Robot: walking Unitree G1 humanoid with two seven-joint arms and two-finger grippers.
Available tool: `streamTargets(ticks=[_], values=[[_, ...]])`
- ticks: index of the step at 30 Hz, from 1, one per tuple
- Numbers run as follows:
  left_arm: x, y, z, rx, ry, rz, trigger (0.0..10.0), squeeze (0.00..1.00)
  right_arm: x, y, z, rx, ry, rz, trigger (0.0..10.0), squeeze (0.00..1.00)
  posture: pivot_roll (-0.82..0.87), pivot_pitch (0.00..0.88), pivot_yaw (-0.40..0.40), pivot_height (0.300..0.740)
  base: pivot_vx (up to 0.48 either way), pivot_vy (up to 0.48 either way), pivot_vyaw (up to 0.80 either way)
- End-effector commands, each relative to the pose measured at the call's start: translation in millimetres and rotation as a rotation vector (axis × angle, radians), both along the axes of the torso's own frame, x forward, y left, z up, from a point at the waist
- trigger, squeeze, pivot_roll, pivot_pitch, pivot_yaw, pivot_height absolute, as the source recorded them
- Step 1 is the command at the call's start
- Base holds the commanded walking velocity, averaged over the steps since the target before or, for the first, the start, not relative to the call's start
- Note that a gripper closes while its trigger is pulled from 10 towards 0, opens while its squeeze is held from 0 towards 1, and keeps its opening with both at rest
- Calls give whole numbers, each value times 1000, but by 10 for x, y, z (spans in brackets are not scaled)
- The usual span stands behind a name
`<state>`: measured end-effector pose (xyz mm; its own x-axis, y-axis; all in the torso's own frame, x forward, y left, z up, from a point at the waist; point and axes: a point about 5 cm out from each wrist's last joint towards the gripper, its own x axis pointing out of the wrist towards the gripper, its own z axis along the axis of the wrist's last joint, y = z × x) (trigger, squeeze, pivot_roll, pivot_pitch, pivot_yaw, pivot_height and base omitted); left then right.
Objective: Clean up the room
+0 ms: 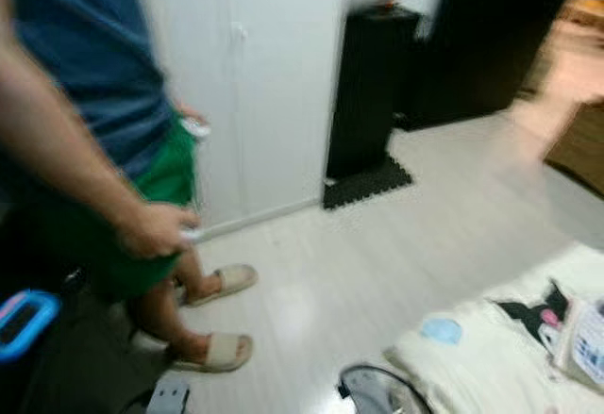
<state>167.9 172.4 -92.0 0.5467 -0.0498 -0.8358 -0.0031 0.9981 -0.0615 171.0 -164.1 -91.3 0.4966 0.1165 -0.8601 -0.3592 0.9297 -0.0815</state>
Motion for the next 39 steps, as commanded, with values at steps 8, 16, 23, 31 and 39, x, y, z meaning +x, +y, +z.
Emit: streamTargets(ticks=[8, 16, 23, 31, 39], values=[[-21, -8, -10, -3, 6, -5, 10000, 0, -145, -93, -60, -31, 66, -7, 10000, 0, -59, 50, -32, 740, 253, 0, 0], [-11, -8, -6, -4, 5, -5, 10000, 0, -151, -65, -64, -18, 69, -4, 10000, 0, -59, 50, -32, 740, 253, 0, 0], [-13, -7, -6, -5, 5, -5, 10000, 0, -160, -57, -69, -19, 77, 0, 10000, 0, -60, 52, -31, 740, 251, 0, -439], [-10, 0, -4, -3, 4, -10, 10000, 0, -189, -57, -80, -21, 86, 9, 10000, 0, -49, 43, -36, 740, 254, 0, -766], [3, 38, 5, 5, 1, -10, 10000, 0, -181, -23, -77, -22, 78, 46, 10000, 0, -44, 43, -36, 740, 255, 0, -189]])
